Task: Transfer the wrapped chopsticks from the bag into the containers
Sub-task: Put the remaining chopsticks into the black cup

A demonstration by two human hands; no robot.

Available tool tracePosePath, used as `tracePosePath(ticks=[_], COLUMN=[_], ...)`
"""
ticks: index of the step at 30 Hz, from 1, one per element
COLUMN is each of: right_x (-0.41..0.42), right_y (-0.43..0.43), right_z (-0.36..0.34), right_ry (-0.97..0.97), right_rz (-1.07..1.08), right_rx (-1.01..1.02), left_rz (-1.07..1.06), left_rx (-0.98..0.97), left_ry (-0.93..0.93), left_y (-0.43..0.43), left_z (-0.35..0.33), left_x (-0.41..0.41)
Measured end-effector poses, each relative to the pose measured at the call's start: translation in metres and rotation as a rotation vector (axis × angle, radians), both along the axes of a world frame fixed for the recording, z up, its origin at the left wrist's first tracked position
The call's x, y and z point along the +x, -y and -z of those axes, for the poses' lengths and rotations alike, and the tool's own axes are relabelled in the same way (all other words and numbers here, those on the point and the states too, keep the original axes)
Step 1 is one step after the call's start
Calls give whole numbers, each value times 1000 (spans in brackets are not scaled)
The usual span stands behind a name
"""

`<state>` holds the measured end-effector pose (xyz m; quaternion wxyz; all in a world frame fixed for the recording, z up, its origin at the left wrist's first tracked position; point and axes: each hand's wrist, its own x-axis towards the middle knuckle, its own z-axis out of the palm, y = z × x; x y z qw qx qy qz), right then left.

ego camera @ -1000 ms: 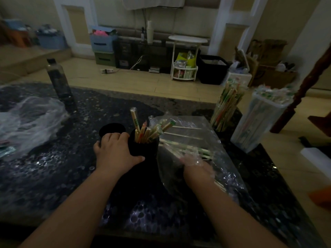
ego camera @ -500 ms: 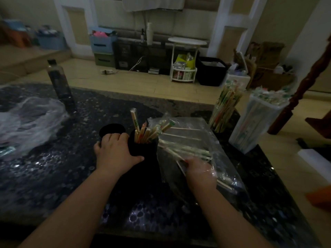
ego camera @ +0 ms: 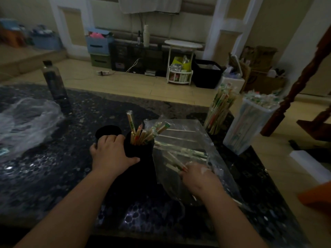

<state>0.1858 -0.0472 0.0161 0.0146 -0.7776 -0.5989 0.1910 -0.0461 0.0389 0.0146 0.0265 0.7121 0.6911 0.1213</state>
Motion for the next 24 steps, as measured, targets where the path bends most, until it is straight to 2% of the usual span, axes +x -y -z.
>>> tracePosePath(ticks=[6, 11, 21, 24], right_x=[0, -5, -14, -14], right_y=[16, 22, 23, 20], right_z=[-38, -74, -94, -87], right_ry=[-5, 124, 347, 258], right_rz=[-130, -193, -252, -201], right_rx=[-91, 54, 761, 1117], left_rz=[15, 40, 48, 48], left_rx=[3, 5, 5, 35], left_ry=[12, 10, 16, 11], left_y=[1, 2, 1, 2], left_z=[-1, -1, 1, 1], left_x=[0, -3, -4, -4])
